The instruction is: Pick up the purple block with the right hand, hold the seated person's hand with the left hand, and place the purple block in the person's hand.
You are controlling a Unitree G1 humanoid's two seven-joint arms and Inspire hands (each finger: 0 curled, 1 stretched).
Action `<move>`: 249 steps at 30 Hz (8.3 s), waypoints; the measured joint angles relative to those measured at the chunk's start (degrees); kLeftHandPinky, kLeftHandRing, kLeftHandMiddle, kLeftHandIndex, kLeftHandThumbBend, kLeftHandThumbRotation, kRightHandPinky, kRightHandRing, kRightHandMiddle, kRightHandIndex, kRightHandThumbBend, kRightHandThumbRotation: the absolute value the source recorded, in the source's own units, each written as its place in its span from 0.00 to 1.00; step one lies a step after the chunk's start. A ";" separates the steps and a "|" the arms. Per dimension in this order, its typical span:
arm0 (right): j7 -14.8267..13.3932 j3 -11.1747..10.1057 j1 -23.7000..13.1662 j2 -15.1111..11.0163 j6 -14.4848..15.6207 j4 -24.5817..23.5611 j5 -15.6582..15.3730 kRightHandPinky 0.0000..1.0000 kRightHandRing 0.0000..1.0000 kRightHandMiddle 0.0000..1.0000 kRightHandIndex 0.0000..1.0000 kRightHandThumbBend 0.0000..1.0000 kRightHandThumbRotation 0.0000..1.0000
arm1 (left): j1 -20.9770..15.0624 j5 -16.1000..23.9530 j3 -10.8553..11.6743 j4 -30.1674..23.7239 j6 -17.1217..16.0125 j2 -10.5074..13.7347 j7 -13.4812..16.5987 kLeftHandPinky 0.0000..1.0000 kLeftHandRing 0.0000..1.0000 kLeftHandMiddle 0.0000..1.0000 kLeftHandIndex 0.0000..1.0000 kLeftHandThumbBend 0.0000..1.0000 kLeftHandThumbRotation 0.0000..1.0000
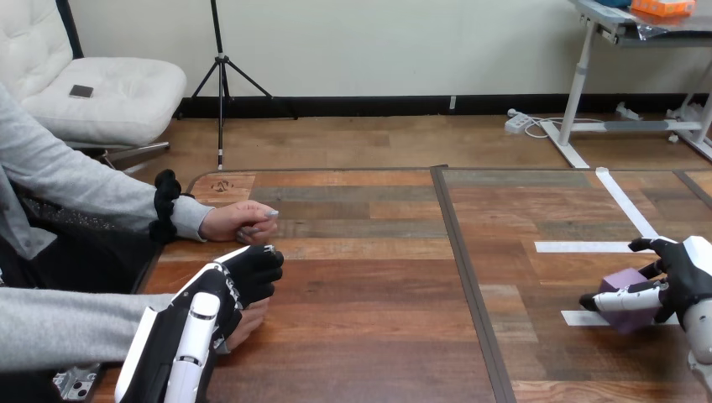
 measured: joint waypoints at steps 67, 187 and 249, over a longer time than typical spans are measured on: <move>-3.59 2.68 2.87 0.10 -11.53 0.17 -1.93 0.36 0.41 0.44 0.45 0.90 0.00 | -1.63 0.55 2.34 0.42 -0.44 -0.04 1.34 0.79 0.82 0.76 0.69 0.36 1.00; 23.74 -23.34 21.83 22.54 1.23 -40.72 52.17 0.31 0.36 0.43 0.42 0.81 0.00 | -5.52 32.77 14.17 -0.90 3.22 10.68 10.31 0.59 0.74 0.78 0.77 0.90 0.44; 24.72 -24.72 21.84 24.40 1.23 -40.72 50.01 0.32 0.38 0.42 0.42 0.84 0.00 | -13.42 57.70 10.68 -0.79 12.57 25.32 13.49 0.74 0.81 0.82 0.80 1.00 0.42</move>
